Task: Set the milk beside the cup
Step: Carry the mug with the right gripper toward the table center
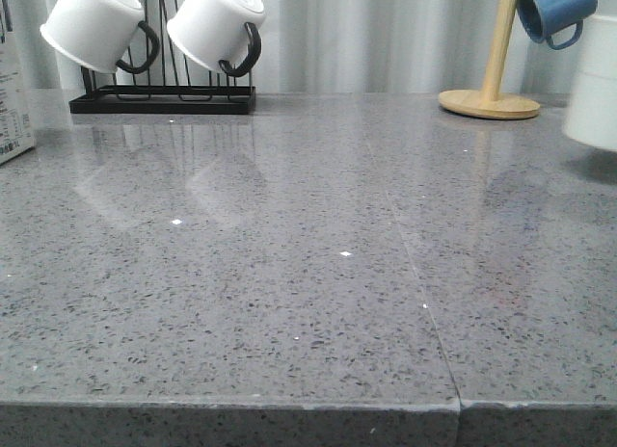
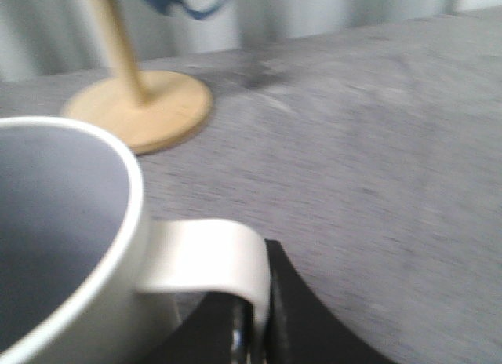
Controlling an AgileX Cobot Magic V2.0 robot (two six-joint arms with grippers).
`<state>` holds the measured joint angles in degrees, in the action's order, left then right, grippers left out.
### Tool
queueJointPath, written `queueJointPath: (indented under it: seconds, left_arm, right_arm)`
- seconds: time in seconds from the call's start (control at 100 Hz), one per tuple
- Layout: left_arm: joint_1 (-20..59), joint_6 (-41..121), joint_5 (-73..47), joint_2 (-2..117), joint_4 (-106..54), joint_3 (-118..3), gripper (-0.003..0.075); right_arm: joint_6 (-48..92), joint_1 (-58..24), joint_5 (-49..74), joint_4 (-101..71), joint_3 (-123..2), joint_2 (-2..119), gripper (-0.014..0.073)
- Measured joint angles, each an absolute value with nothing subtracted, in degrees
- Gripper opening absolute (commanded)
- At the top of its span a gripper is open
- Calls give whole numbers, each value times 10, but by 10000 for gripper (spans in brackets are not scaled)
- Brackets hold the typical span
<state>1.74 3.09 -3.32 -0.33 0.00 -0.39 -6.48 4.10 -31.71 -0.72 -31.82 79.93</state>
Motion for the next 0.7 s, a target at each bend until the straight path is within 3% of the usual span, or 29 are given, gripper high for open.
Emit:
queueJointPath:
  seconds: [0.36, 0.7]
  left_arm:
    - [17, 31, -33, -3, 0, -4, -20]
    - [17, 31, -33, -3, 0, -4, -20]
  right_arm:
    - [-68, -143, -316, 0, -423, 868, -65]
    - [-68, -217, -326, 0, -456, 949, -65]
